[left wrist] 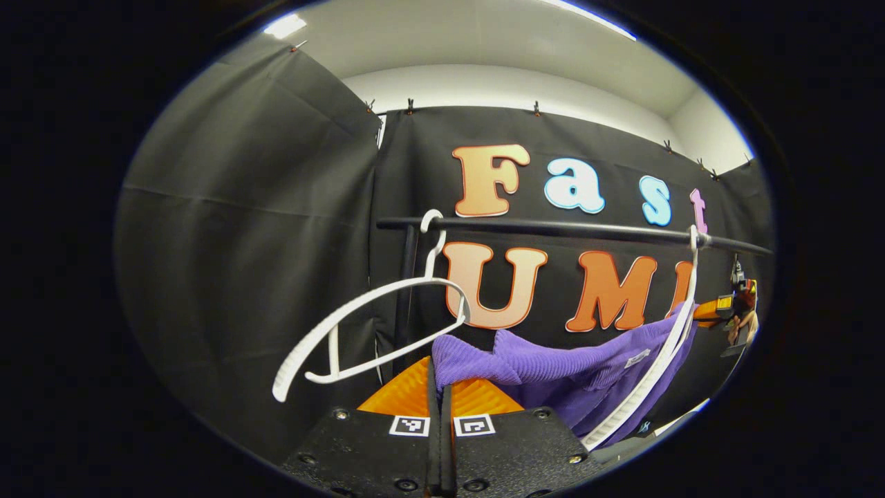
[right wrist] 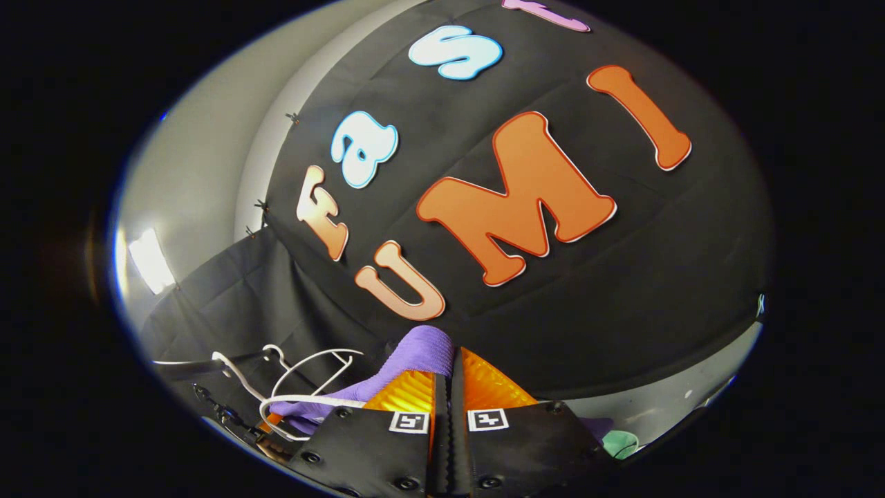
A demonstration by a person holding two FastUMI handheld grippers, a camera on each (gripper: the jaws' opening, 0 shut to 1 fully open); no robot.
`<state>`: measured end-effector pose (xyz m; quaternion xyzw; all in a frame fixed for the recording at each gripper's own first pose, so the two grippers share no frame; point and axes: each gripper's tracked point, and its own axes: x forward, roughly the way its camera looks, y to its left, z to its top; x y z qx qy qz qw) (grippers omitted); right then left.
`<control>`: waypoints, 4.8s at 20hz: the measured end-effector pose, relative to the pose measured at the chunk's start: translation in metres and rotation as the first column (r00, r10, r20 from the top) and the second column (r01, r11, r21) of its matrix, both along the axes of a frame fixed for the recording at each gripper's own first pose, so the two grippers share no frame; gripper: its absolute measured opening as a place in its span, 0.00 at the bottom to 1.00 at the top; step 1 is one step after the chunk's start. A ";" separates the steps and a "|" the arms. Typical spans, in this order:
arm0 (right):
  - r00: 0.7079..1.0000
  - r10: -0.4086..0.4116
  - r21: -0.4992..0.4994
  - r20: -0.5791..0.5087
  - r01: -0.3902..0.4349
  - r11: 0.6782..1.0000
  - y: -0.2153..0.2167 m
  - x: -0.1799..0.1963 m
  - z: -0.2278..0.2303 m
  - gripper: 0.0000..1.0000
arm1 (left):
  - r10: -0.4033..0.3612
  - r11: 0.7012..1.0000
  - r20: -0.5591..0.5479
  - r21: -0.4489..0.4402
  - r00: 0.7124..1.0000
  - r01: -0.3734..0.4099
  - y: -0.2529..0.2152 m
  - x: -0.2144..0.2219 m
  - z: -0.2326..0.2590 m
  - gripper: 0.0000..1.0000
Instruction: Grasp the clothes on the hanger with both hands and then place them into the laundry hamper below.
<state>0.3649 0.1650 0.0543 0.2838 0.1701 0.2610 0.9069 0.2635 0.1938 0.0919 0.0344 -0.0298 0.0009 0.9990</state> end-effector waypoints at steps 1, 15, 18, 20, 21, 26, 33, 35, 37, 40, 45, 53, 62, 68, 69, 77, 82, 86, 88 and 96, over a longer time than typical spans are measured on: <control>1.000 -0.011 -0.010 -0.014 0.011 1.000 -0.002 0.000 -0.010 0.07 | -0.004 1.000 -0.015 0.002 1.000 0.005 0.000 0.001 -0.008 0.00; 0.972 -0.099 -0.076 -0.211 0.085 0.993 -0.009 -0.051 -0.157 0.07 | -0.010 0.998 -0.244 -0.068 0.970 -0.007 0.005 -0.008 -0.150 0.00; 0.962 -0.120 -0.058 -0.244 0.109 0.992 -0.011 -0.068 -0.176 0.07 | -0.070 0.996 -0.282 -0.074 0.957 0.051 -0.025 -0.019 -0.173 0.00; 0.960 -0.130 -0.071 -0.248 0.116 0.991 -0.010 -0.084 -0.187 0.07 | -0.111 0.992 -0.305 -0.089 0.946 0.087 -0.047 -0.025 -0.186 0.00; 0.960 -0.132 -0.089 -0.245 0.113 0.990 -0.007 -0.092 -0.191 0.07 | -0.131 0.990 -0.318 -0.095 0.939 0.106 -0.058 -0.027 -0.193 0.00; 0.965 -0.133 -0.179 -0.224 0.093 0.979 0.007 -0.129 -0.210 0.07 | -0.232 0.972 -0.369 -0.119 0.900 0.201 -0.123 -0.034 -0.226 0.00; 0.954 -0.187 -0.258 -0.234 0.125 0.958 0.007 -0.158 -0.249 0.07 | -0.375 0.926 -0.429 -0.133 0.822 0.353 -0.227 -0.034 -0.260 0.00; 0.945 -0.215 -0.279 -0.248 0.143 0.950 0.005 -0.160 -0.262 0.07 | -0.402 0.913 -0.455 -0.129 0.795 0.388 -0.252 -0.032 -0.274 0.00; 0.931 -0.252 -0.312 -0.264 0.165 0.936 -0.001 -0.164 -0.282 0.07 | -0.412 0.904 -0.502 -0.123 0.761 0.408 -0.272 -0.035 -0.297 0.00; 0.906 -0.295 -0.351 -0.304 0.181 0.919 -0.012 -0.169 -0.314 0.07 | -0.418 0.893 -0.565 -0.112 0.712 0.435 -0.289 -0.034 -0.332 0.00; 0.857 -0.366 -0.442 -0.363 0.188 0.877 -0.035 -0.177 -0.376 0.07 | -0.384 0.893 -0.688 -0.106 0.616 0.438 -0.299 -0.038 -0.402 0.00; 0.781 -0.435 -0.556 -0.448 0.137 0.820 -0.050 -0.183 -0.468 0.07 | -0.228 0.921 -0.837 -0.021 0.497 0.388 -0.280 -0.049 -0.478 0.00; 0.707 -0.491 -0.638 -0.509 0.073 0.767 -0.056 -0.195 -0.530 0.13 | -0.116 0.932 -0.929 0.020 0.352 0.361 -0.257 -0.071 -0.506 0.06; 0.713 -0.502 -0.653 -0.489 0.083 0.753 -0.063 -0.203 -0.518 0.62 | -0.102 0.937 -0.930 0.030 0.353 0.348 -0.248 -0.076 -0.504 0.70; 0.717 -0.499 -0.649 -0.487 0.085 0.756 -0.062 -0.204 -0.513 0.65 | -0.110 0.937 -0.926 0.024 0.362 0.347 -0.249 -0.075 -0.501 0.85; 0.758 -0.522 -0.659 -0.392 0.165 0.734 -0.069 -0.227 -0.457 0.99 | -0.153 0.942 -0.876 0.011 0.457 0.336 -0.253 -0.081 -0.450 1.00; 0.788 -0.549 -0.660 -0.281 0.257 0.706 -0.090 -0.237 -0.394 0.99 | -0.186 0.937 -0.835 0.008 0.518 0.350 -0.260 -0.094 -0.403 0.98; 0.811 -0.563 -0.656 -0.161 0.338 0.675 -0.111 -0.254 -0.339 0.99 | -0.212 0.941 -0.762 0.009 0.612 0.338 -0.264 -0.102 -0.358 0.98; 0.820 -0.562 -0.657 -0.109 0.364 0.660 -0.120 -0.265 -0.313 0.99 | -0.226 0.942 -0.724 0.007 0.651 0.335 -0.266 -0.110 -0.337 0.98; 0.852 -0.517 -0.633 0.080 0.444 0.634 -0.143 -0.313 -0.210 0.99 | -0.284 0.945 -0.535 -0.016 0.795 0.327 -0.291 -0.149 -0.220 0.97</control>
